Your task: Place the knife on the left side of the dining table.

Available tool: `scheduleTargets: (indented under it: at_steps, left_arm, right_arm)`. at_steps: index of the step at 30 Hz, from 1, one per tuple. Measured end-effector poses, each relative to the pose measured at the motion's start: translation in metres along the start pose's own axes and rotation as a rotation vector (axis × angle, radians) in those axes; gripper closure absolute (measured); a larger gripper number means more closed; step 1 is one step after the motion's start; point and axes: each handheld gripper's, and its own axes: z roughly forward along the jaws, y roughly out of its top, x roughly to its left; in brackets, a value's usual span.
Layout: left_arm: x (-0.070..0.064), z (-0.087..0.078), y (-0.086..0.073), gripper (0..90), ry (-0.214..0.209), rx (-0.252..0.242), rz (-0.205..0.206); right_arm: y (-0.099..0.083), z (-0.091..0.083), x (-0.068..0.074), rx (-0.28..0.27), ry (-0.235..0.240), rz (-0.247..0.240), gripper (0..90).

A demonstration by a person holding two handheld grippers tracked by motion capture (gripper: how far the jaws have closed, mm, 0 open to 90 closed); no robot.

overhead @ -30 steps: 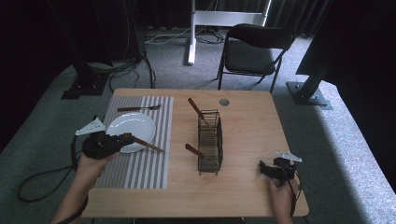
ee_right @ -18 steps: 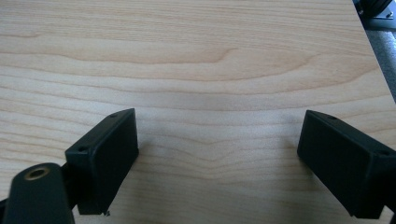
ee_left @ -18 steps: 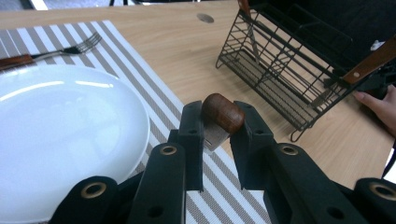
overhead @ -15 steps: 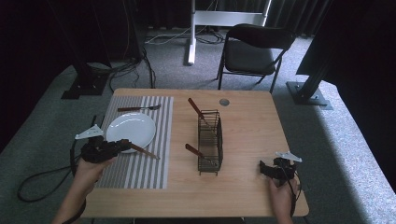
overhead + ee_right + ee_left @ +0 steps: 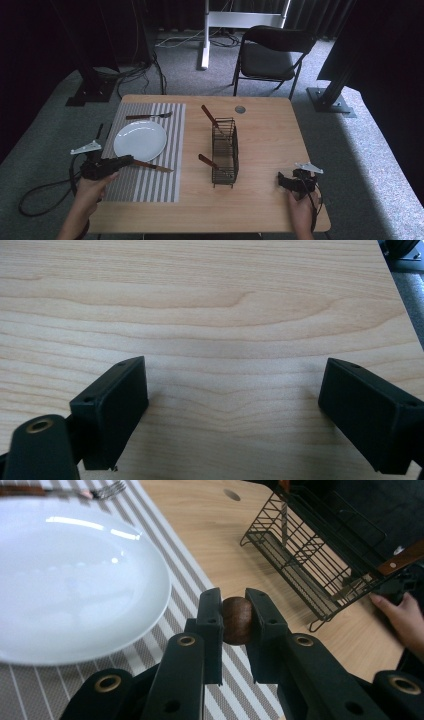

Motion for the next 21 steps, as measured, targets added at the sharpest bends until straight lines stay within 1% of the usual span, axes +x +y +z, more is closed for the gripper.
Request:
scheduleTargets:
  at_steps: [1, 3, 4, 5, 6, 7, 8, 9, 10, 11, 12, 13, 14, 16, 17, 18, 20, 21]
  left_arm:
    - [0.003, -0.001, -0.002, 77.6, 0.001, 0.002, -0.008]
    - [0.008, -0.001, -0.006, 76.2, 0.014, 0.008, -0.044]
    - [0.010, -0.002, -0.008, 75.3, 0.023, 0.014, -0.049]
    - [0.014, -0.002, -0.011, 74.0, 0.042, 0.025, -0.066]
    - [0.016, -0.002, -0.013, 72.8, 0.046, 0.026, -0.078]
    - [0.019, -0.002, -0.016, 72.2, 0.052, 0.030, -0.081]
    - [0.019, -0.002, -0.016, 71.1, 0.052, 0.030, -0.081]
    - [0.024, -0.003, -0.021, 69.7, 0.069, 0.029, -0.106]
    - [0.024, -0.003, -0.021, 69.3, 0.069, 0.029, -0.106]
    - [0.028, -0.004, -0.025, 67.9, 0.095, 0.018, -0.131]
    - [0.030, -0.004, -0.027, 67.3, 0.100, 0.015, -0.144]
    - [0.030, -0.004, -0.027, 66.6, 0.100, 0.015, -0.144]
    - [0.033, -0.004, -0.029, 66.6, 0.124, 0.016, -0.156]
    - [0.034, -0.004, -0.029, 64.2, 0.128, 0.018, -0.162]
    - [0.037, -0.004, -0.031, 63.4, 0.141, 0.026, -0.175]
    - [0.038, -0.002, -0.031, 62.1, 0.161, 0.034, -0.172]
    - [0.038, -0.002, -0.032, 59.9, 0.167, 0.038, -0.172]
    - [0.039, 0.001, -0.032, 58.9, 0.186, 0.046, -0.179]
  right_arm:
    - [0.000, 0.000, 0.000, 0.000, 0.000, 0.000, 11.6]
    - [0.000, 0.000, 0.000, 0.000, 0.000, -0.001, 11.5]
    - [0.000, 0.000, 0.000, 0.000, 0.000, 0.000, 11.6]
    - [0.000, 0.000, 0.000, 0.000, 0.000, 0.000, 11.6]
    - [0.000, 0.000, 0.000, 0.000, 0.000, 0.000, 11.6]
    - [0.000, 0.000, 0.000, 0.000, 0.000, 0.000, 11.6]
    - [0.000, 0.000, 0.000, 0.000, 0.000, 0.000, 11.6]
    - [0.000, 0.000, 0.000, 0.000, 0.000, 0.000, 11.6]
    - [0.000, 0.000, 0.000, 0.000, 0.000, 0.000, 11.6]
    - [0.000, 0.000, 0.000, 0.000, 0.000, 0.000, 11.6]
    - [0.000, 0.000, 0.000, 0.000, 0.000, -0.001, 11.6]
    - [0.000, 0.000, 0.000, 0.000, 0.000, -0.001, 11.6]
    - [0.000, 0.000, 0.000, 0.000, 0.000, 0.000, 11.5]
    - [0.000, 0.000, 0.000, 0.000, 0.000, 0.000, 11.6]
    - [0.000, 0.000, 0.000, 0.000, 0.000, 0.001, 11.6]
    - [0.000, 0.000, 0.000, 0.000, 0.000, 0.001, 11.6]
    - [0.000, 0.000, 0.000, 0.000, 0.000, 0.001, 11.6]
    - [0.000, 0.000, 0.000, 0.000, 0.000, 0.001, 11.6]
